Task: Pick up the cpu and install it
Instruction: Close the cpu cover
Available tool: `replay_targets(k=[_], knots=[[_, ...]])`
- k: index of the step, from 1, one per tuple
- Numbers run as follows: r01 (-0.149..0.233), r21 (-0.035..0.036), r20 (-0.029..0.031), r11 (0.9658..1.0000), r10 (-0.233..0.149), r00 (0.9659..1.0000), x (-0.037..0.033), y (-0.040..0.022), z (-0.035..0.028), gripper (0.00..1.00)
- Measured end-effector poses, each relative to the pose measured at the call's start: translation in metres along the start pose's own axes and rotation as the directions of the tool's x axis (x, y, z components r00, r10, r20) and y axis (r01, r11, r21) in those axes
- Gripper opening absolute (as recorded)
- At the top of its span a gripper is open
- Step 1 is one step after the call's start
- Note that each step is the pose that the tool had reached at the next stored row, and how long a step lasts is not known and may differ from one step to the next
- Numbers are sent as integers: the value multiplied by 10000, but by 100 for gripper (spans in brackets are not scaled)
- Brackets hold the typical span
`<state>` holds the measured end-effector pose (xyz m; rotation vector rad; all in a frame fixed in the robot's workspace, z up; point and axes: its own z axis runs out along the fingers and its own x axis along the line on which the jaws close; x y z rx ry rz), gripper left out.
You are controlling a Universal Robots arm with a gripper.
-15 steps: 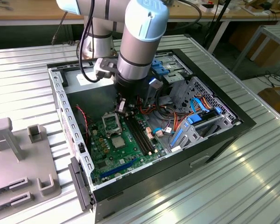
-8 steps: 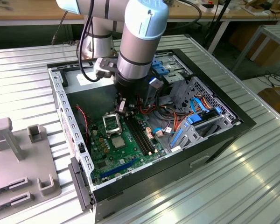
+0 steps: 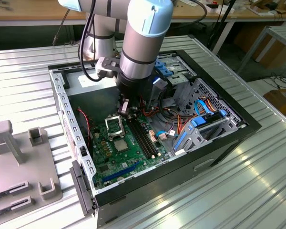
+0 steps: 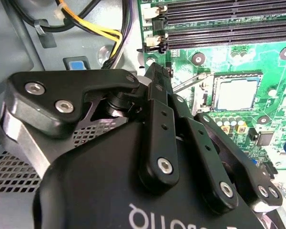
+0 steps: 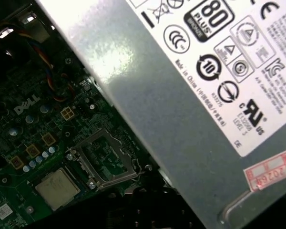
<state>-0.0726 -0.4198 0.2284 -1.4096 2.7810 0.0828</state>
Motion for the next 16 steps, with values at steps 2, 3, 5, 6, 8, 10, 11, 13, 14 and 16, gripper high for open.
replay_targets(k=[2,3,5,6,8,10,11,13,14,16], knots=[[0,-3,-1,10000,0,10000,0,1,-20,11],[-1,-3,-2,10000,1,10000,0,2,-31,11],[-1,-3,-2,10000,1,10000,0,5,-48,11],[-1,-4,-3,10000,1,10000,0,6,-55,11],[-1,-4,-3,10000,1,10000,2,10,-67,11],[4,-3,0,10000,-4,10000,13,25,-73,11],[14,-4,-3,10000,-14,10000,15,29,-74,11],[32,-4,-4,10000,-32,10000,20,35,-74,11],[39,-4,-6,10000,-39,10000,24,39,-76,11],[51,-5,-6,10000,-51,10000,28,46,-83,11]])
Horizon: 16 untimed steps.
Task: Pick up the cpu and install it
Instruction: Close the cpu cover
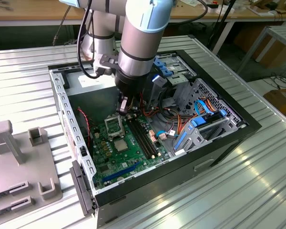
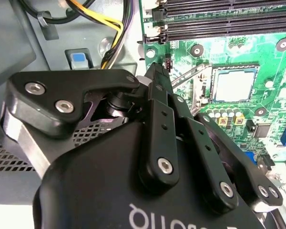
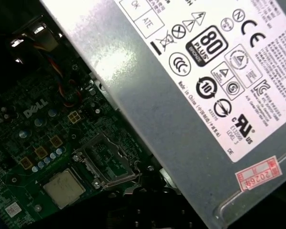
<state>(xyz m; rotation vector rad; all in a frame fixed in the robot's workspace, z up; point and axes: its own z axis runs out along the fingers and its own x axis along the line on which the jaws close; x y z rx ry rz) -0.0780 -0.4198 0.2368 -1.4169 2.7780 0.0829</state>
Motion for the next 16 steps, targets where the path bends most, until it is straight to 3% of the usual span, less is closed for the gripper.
replay_targets(k=[14,16], knots=[[69,12,-20,10000,-69,10000,5,17,-89,11],[113,25,-45,9999,-113,9999,11,25,-90,11]])
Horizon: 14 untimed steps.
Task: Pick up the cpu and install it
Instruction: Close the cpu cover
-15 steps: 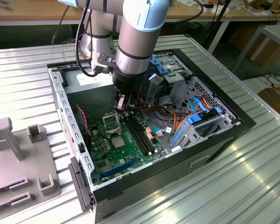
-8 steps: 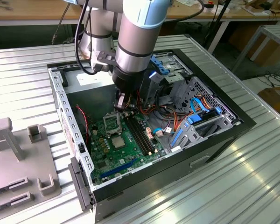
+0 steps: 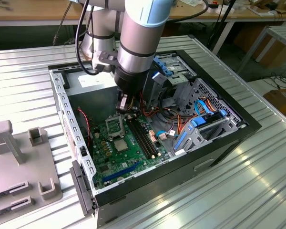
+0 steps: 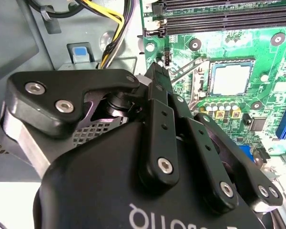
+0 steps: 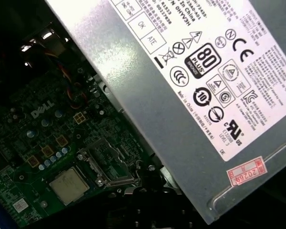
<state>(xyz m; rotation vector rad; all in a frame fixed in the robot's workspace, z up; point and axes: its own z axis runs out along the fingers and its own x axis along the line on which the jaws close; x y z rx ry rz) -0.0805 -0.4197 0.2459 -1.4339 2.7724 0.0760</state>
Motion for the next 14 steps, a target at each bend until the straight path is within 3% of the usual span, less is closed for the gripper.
replay_targets(k=[2,14], knots=[[134,29,-55,9999,-134,9999,4,5,-1,11],[815,15,-103,9967,-815,9966,7,8,-47,11]])
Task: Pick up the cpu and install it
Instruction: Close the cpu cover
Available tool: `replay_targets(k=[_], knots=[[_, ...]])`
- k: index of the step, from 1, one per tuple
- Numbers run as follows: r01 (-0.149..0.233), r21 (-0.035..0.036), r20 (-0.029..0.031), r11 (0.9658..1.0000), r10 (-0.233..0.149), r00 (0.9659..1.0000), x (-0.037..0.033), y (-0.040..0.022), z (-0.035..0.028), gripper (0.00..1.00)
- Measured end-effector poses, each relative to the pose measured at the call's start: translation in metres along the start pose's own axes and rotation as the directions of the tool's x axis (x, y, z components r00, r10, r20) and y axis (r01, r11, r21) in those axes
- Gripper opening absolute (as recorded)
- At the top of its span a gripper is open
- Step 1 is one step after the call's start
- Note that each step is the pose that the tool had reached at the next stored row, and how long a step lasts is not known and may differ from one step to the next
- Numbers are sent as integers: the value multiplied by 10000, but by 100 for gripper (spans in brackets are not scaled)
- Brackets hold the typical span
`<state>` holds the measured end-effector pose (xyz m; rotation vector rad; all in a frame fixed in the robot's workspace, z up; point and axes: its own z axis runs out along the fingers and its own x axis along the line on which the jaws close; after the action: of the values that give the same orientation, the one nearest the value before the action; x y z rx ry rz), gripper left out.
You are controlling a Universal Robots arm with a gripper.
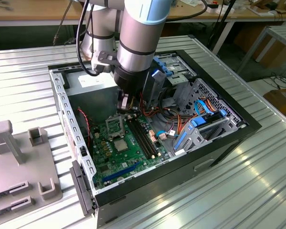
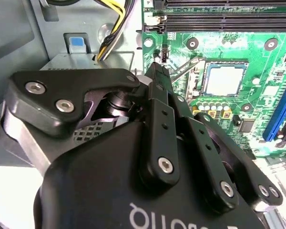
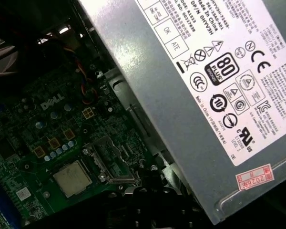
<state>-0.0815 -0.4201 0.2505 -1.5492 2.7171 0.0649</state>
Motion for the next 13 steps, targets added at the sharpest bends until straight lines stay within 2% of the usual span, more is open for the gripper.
replay_targets(k=[6,13], knots=[[221,43,-90,9997,-220,9997,2,4,-33,11],[391,71,-157,9992,-390,9991,10,17,-37,11]])
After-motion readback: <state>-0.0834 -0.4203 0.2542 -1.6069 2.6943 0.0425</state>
